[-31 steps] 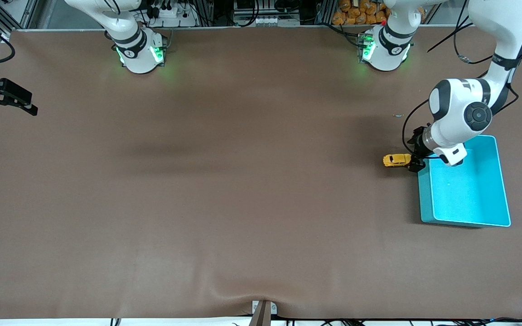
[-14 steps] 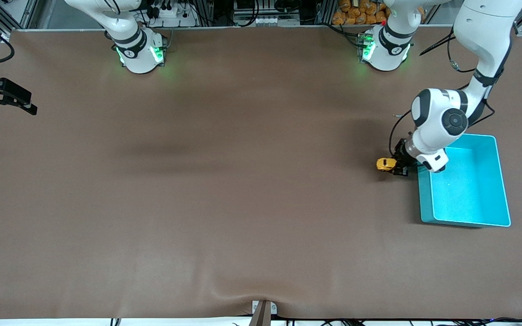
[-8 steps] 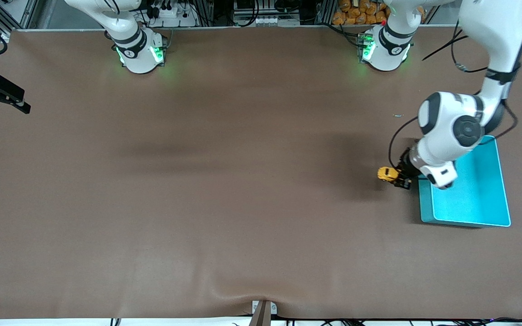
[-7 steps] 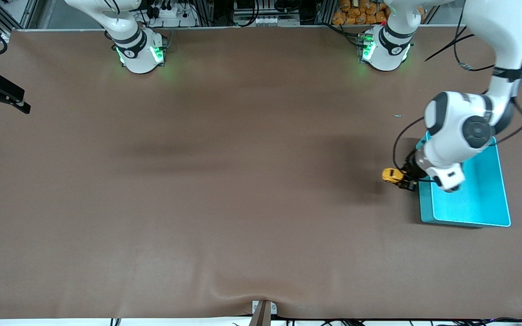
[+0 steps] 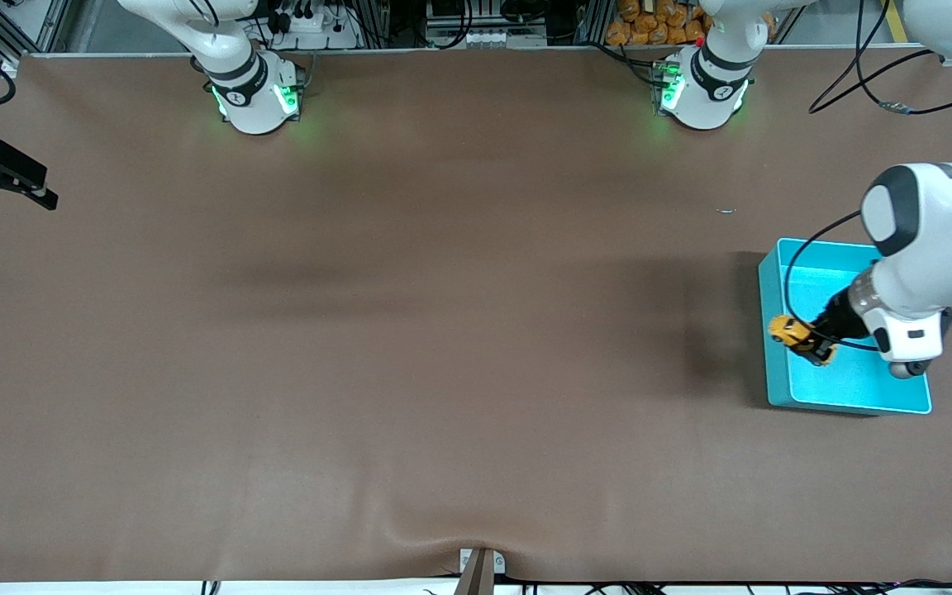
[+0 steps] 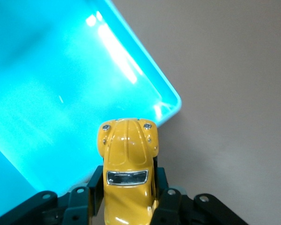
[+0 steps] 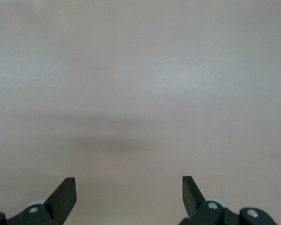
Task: Wind and store yellow beetle car
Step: 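Lift the yellow car with the left gripper over the teal bin, then lower the car into the bin and open the left gripper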
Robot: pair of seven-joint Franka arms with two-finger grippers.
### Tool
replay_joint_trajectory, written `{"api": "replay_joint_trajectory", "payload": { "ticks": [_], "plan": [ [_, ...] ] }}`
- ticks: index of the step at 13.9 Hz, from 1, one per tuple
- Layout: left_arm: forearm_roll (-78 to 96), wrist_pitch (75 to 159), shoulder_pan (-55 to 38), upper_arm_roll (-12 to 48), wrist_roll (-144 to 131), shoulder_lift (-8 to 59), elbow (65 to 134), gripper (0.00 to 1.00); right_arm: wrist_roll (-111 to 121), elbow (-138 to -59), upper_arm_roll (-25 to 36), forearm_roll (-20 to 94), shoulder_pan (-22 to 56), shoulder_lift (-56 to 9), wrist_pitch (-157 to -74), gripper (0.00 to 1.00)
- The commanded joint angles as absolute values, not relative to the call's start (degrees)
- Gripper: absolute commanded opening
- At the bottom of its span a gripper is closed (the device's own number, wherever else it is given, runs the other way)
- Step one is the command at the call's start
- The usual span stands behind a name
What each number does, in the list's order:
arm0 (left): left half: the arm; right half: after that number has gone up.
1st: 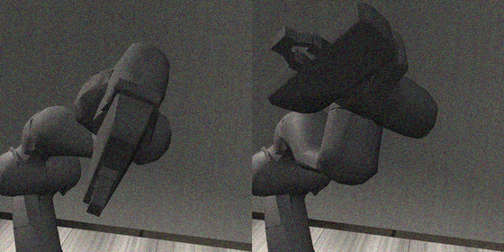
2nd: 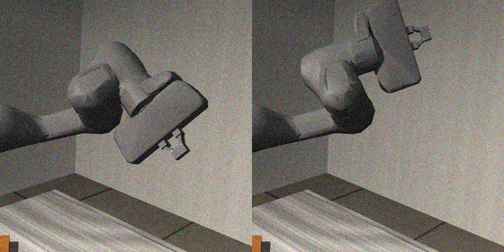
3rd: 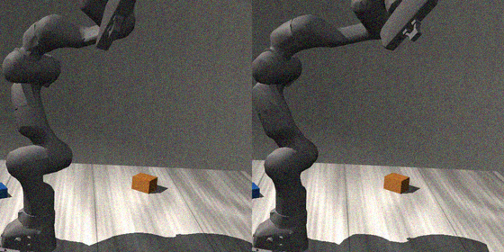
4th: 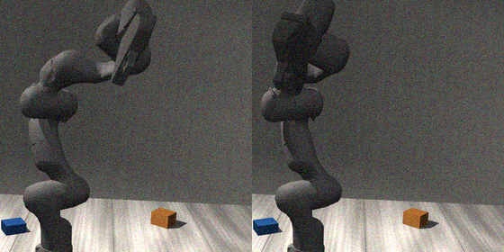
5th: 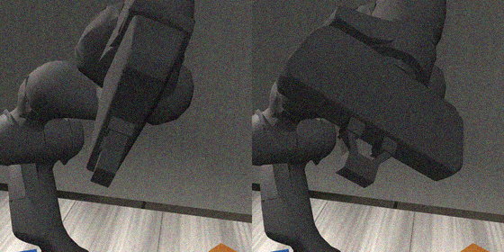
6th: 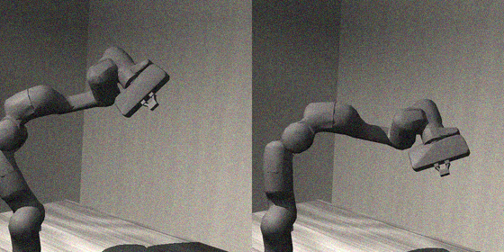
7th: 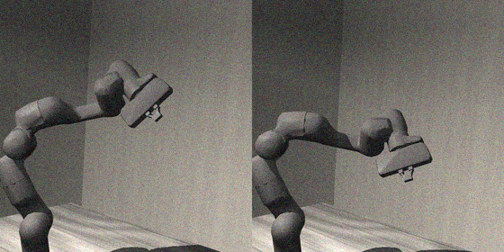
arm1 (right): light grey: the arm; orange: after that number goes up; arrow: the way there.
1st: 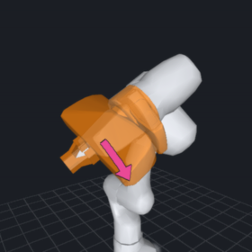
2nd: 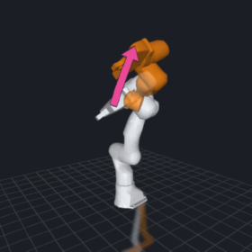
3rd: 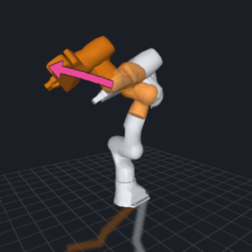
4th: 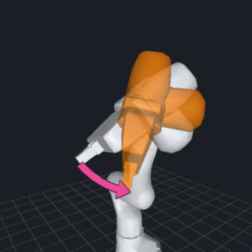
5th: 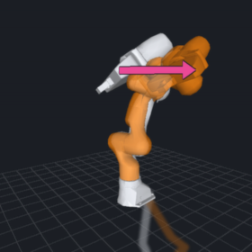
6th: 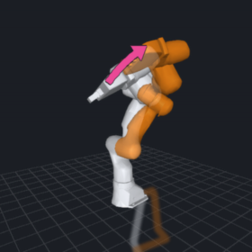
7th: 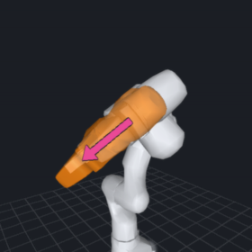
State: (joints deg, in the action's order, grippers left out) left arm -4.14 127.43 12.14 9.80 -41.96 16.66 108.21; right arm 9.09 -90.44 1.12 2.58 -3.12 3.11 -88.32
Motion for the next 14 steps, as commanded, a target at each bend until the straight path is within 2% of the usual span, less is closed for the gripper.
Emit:
{"api": "replay_joint_trajectory", "payload": {
  "ticks": [1,9,14],
  "plan": [
    [-7.47,125.95,14.32,10.37,-32.29,17.49,106.96,0.0,7.91,-89.56,1.05,2.46,-2.73,2.73,-87.71,1.0],
    [-7.56,126.65,21.44,10.37,0.06,21.79,108.19,0.0,7.91,-89.65,1.05,2.55,-2.72,2.02,-87.71,1.0],
    [-7.65,131.74,23.38,10.37,9.58,26.09,108.28,0.0,7.91,-89.65,0.97,2.55,-2.72,1.41,-87.63,1.0]
  ]
}}
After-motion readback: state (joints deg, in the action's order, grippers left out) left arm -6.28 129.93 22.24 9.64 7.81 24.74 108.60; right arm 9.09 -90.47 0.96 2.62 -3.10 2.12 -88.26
